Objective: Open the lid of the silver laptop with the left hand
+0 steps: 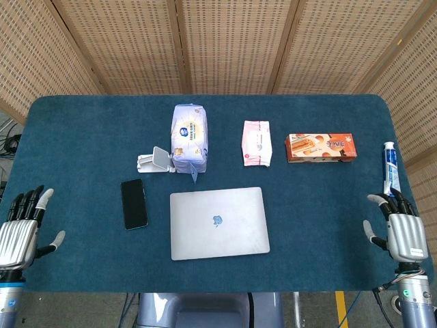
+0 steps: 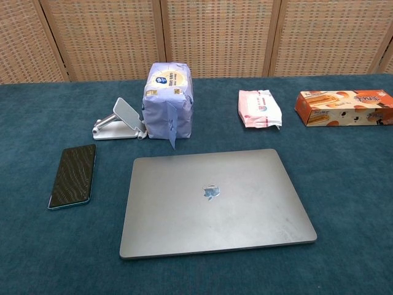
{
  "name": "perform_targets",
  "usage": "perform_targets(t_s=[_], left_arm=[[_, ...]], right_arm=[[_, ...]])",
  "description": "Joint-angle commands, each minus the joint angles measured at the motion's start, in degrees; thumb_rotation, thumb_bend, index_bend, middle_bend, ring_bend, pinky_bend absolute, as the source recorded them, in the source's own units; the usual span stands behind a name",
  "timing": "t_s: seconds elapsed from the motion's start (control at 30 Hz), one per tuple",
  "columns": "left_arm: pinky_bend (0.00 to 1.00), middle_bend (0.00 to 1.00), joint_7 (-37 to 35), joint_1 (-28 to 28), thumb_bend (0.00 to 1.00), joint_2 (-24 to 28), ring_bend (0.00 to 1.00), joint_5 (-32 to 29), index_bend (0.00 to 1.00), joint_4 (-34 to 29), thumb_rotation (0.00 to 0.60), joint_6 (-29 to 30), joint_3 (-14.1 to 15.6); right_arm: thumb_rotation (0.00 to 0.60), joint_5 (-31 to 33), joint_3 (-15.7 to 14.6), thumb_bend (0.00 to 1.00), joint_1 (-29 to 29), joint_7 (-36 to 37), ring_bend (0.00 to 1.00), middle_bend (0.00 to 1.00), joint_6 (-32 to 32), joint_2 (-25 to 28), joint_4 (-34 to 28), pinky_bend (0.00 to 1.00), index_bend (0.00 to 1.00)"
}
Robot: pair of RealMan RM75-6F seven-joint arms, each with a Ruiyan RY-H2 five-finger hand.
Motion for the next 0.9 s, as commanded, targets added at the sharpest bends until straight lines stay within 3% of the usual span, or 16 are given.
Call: perform_targets(t_s=[0.03,0.47,0.63,0.9], left_arm=[[0.0,0.0,1.23,-1.46,0.29,0.15,0.0,0.84,0.0,-1.18,0.553,-1.66,-0.03],[0.0,0.0,8.57,-12.26,0.19,-2.25,0.0,2.63,0.0,-7.45,0.553,-14.32,-2.57],[0.0,0.0,12.78,-18.28,0.17,-5.91,0.0,1.28,0.0,-8.59,0.551,-22.0,-3.75],[0.0,0.0,22.98,-25.34,0.12,-13.78,0.0,-2.23,0.0,-7.87,0.551,-28.98,-4.75]], right_arm=[[0.6,-0.01,0.0,0.41,0.06,0.12,0.1,0.27,-0.09,-0.1,0.03,0.17,0.28],[0.6,-0.32,-0.52,0.41,0.29,-0.84,0.1,0.26,-0.65,-0.62,-0.83,0.17,0.28],[0.6,0.23,-0.53,0.41,0.25,-2.39,0.09,0.25,-0.85,-0.46,-2.13,0.17,0.28],[0.6,0.42,-0.68,0.41,0.29,-3.73,0.09,0.24,-1.12,-0.21,-3.57,0.17,0.28]])
